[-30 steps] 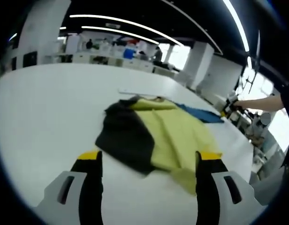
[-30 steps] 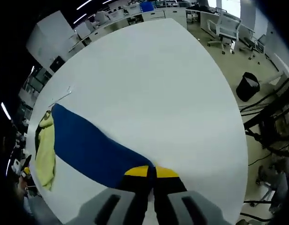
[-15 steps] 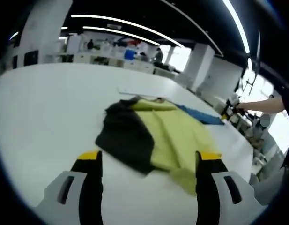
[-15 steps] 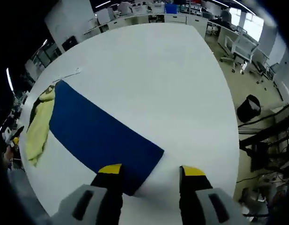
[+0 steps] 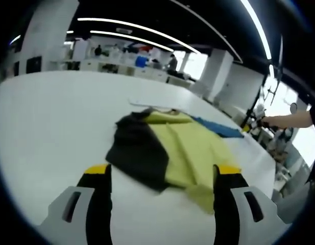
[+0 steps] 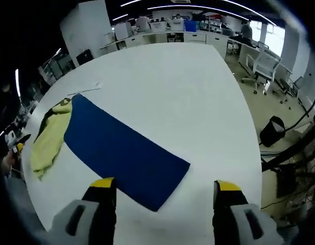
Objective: Fold the garment on the visible template until the final outline fits inside the template.
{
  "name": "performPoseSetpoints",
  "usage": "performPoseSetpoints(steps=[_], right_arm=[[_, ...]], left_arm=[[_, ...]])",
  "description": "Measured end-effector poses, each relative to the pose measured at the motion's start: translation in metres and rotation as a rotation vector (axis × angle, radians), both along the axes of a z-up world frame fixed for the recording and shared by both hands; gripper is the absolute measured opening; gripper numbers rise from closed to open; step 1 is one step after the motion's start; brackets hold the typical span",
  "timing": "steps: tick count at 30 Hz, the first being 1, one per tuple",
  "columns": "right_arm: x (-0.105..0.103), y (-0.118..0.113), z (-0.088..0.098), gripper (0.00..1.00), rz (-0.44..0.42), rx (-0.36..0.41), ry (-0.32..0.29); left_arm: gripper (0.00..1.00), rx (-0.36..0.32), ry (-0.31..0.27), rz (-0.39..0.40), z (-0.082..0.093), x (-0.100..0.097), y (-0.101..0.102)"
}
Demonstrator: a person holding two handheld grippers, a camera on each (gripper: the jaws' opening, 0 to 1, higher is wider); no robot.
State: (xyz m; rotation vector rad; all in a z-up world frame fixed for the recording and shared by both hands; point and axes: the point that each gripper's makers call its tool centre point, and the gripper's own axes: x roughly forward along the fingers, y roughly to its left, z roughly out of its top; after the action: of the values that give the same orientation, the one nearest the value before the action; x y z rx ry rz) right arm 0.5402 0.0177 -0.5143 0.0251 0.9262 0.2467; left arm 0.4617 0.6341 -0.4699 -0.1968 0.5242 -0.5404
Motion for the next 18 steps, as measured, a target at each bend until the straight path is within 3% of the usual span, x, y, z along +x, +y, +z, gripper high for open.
performPoseSetpoints(steps=[11,18], right_arm=[[-0.004,0.046,0.034,0.85,0.06,0.08,-0.128],[-0.014,0.071,0.048,0.9,0.088,0.106,-0.163]], left_arm=[[0.78,-0.003,-0.008,-0.007,0.001,0.005,0.001],[0.78,-0.007,-0.02,-0.005,0.005,0.009,0.007]])
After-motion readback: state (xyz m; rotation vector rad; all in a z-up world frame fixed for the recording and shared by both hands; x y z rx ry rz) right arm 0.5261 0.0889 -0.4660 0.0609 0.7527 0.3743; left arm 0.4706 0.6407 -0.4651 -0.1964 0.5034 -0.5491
